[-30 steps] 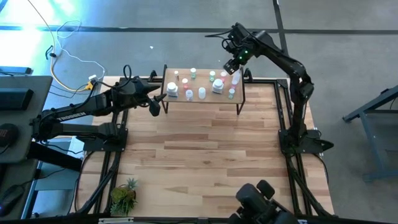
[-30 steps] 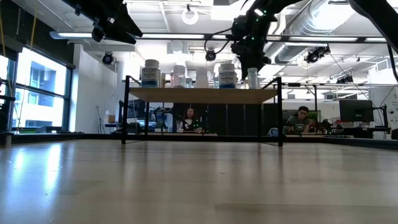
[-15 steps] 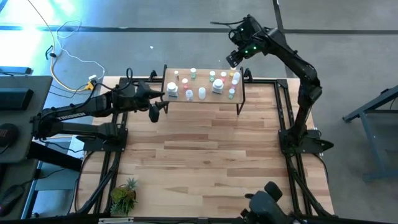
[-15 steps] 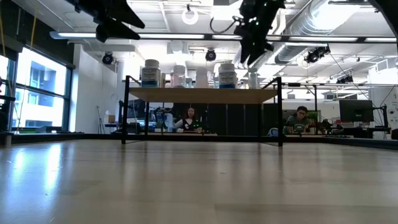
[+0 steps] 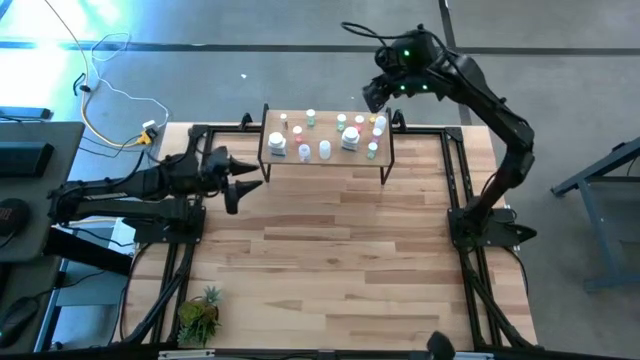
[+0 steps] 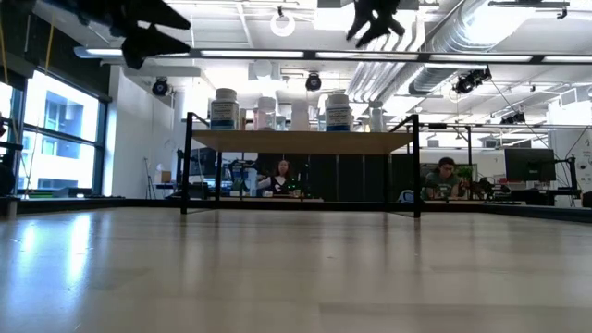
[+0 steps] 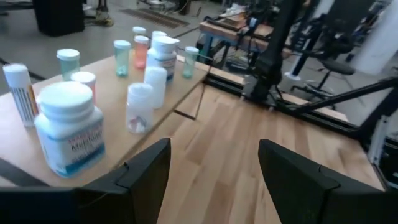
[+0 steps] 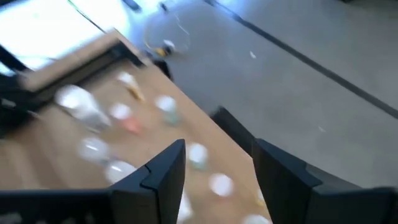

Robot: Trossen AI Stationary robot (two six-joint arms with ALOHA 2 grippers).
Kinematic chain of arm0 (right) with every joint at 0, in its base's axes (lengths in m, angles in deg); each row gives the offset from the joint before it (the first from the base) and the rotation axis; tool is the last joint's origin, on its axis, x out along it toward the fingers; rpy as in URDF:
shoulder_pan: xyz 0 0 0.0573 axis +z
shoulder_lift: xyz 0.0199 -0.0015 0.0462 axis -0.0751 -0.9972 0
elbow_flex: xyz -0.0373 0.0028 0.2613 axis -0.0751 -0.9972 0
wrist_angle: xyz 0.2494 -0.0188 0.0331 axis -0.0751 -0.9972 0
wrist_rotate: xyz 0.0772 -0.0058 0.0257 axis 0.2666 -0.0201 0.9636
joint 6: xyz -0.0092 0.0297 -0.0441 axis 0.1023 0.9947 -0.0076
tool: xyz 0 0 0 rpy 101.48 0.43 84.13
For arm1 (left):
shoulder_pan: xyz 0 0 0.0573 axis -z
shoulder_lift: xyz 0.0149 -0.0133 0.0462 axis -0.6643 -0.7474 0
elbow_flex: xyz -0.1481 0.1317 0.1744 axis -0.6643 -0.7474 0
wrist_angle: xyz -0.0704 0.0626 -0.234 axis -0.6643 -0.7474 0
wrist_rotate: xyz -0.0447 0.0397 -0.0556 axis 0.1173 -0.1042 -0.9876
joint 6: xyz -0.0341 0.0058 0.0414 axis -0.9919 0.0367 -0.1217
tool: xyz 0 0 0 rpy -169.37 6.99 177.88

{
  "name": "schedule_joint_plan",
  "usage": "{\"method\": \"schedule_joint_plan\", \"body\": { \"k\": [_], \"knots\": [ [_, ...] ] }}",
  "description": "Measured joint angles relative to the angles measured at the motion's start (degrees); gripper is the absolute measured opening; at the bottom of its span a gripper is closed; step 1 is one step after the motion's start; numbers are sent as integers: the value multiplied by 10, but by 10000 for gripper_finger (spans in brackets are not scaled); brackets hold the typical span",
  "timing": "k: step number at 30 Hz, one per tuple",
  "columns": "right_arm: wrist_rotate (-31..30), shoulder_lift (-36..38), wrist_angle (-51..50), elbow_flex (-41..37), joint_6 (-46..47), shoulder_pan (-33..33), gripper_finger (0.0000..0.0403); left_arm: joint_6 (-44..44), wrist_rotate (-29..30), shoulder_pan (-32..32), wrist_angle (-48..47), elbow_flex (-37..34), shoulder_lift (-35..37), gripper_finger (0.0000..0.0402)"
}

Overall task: Pick and place medicine bottles onto shelf by color
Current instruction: Return to Home Position

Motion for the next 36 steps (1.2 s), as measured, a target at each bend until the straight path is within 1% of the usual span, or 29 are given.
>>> {"method": "schedule_joint_plan", "body": {
  "k": [3, 5, 13, 16, 19, 23, 26, 29, 30, 32, 34, 36],
  "knots": [
    [2, 12, 28, 0, 24, 33, 177, -5, 0, 10, 11, -38, 39, 232],
    [2, 18, 35, 0, 41, 57, 177, -21, -3, 17, 35, -63, 65, 232],
    [1, 33, 27, 0, 118, 155, 177, -35, -30, 43, 70, -149, 169, 232],
    [-16, 42, 28, 0, 143, 185, 177, -35, -30, 47, 70, -178, 209, 232],
    [-31, 51, 28, 0, 163, 200, 177, -35, -29, 47, 70, -208, 246, 232],
    [-30, 68, 27, 0, 176, 208, 177, -42, -36, 47, 77, -245, 291, 232],
    [-28, 86, 21, 0, 187, 209, 177, -44, -40, 47, 102, -275, 316, 232],
    [-26, 110, -12, 0, 191, 209, 177, -44, -40, 47, 135, -308, 329, 232],
    [-34, 121, -25, 0, 187, 211, 177, -44, -40, 47, 148, -319, 332, 232],
    [-68, 142, -50, 0, 175, 219, 177, -42, -40, 46, 140, -321, 332, 232],
    [-118, 166, -70, -5, 163, 231, 177, -28, -38, 46, 145, -320, 327, 232],
    [-164, 198, -71, -32, 154, 246, 177, -16, -32, 46, 142, -320, 327, 232]
  ]
}}
